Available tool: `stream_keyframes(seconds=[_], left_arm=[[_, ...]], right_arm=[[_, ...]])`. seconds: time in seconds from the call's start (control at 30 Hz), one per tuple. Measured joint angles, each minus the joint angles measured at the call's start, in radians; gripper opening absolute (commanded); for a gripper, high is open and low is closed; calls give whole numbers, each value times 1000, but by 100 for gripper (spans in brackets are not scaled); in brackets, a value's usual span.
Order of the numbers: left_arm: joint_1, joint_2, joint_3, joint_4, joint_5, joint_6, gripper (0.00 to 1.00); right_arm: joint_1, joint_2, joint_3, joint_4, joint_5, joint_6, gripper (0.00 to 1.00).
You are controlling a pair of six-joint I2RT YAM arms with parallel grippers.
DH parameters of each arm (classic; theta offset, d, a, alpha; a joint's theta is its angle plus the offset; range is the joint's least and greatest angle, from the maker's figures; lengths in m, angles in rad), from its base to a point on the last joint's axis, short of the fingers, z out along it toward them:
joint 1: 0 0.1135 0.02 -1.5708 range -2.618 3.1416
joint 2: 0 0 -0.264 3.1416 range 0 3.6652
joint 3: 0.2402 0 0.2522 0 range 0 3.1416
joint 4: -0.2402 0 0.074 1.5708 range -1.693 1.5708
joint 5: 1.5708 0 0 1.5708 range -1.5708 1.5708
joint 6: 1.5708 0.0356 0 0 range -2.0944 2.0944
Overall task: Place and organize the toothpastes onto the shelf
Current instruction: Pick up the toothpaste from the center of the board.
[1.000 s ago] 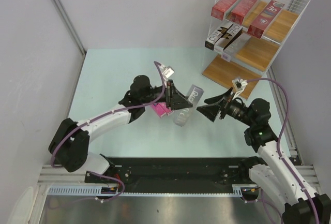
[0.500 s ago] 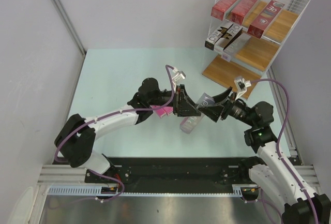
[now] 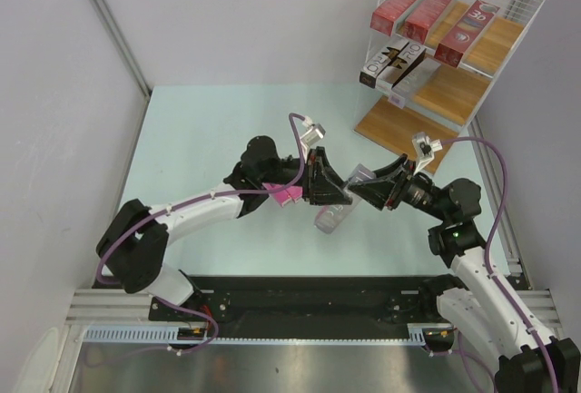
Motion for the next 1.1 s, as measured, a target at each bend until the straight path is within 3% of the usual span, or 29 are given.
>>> stream_keyframes(seconds=[0.03,0.1,0.13,0.2,0.43,0.6,0.87,1.1], left_arm=[[0,0,0,-2,-3,0,72],[-1,0,6,-27,-28,13,83],[-1,0,11,-56,-48,26,94],[-2,-2,35,-155,-117,78,99],[-13,-134,84,-484,-426,222,100],[56,-284,11,-486,-560,224,100],[169,-409,-150,-381,-572,145,100],[210,-397,-217,-204,-435,40,100]], right_arm=[[0,0,0,1,-1,0,25],[0,0,0,1,-3,-1,24],[0,0,-1,0,-4,-1,24],[-2,-3,-3,0,-2,-3,22],[-39,-4,-16,7,50,0,18],[-52,-10,-16,47,60,31,17],[-85,-126,-16,60,179,52,14],[-92,-278,-15,63,410,75,16]])
